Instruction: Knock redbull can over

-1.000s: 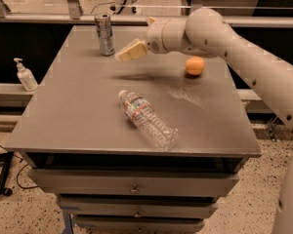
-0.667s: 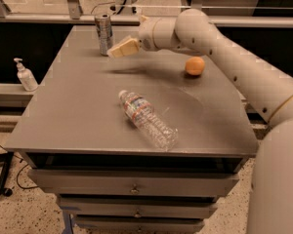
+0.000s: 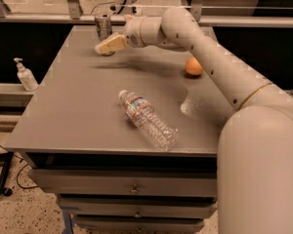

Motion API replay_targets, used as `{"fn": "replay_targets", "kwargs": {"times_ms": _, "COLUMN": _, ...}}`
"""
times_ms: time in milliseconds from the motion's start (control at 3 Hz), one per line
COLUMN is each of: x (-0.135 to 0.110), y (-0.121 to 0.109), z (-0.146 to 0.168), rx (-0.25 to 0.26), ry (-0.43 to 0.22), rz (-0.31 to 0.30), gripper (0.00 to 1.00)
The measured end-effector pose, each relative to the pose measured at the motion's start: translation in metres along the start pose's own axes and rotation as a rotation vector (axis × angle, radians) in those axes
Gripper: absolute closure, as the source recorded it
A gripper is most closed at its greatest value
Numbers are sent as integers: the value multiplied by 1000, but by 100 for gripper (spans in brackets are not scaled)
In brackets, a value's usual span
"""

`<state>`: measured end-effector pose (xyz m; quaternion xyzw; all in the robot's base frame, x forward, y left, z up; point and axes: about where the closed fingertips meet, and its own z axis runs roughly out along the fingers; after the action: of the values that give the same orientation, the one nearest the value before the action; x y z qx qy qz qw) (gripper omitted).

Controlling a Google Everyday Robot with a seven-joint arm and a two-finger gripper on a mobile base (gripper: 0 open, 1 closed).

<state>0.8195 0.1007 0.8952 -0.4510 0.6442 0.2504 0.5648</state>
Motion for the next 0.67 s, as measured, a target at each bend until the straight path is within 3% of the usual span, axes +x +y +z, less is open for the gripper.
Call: {"fn": "replay_targets", "kwargs": {"times_ms": 667, "x": 1, "y": 11, "z": 16, "rx": -73, "ry": -8, "rz": 49, "gripper": 41}}
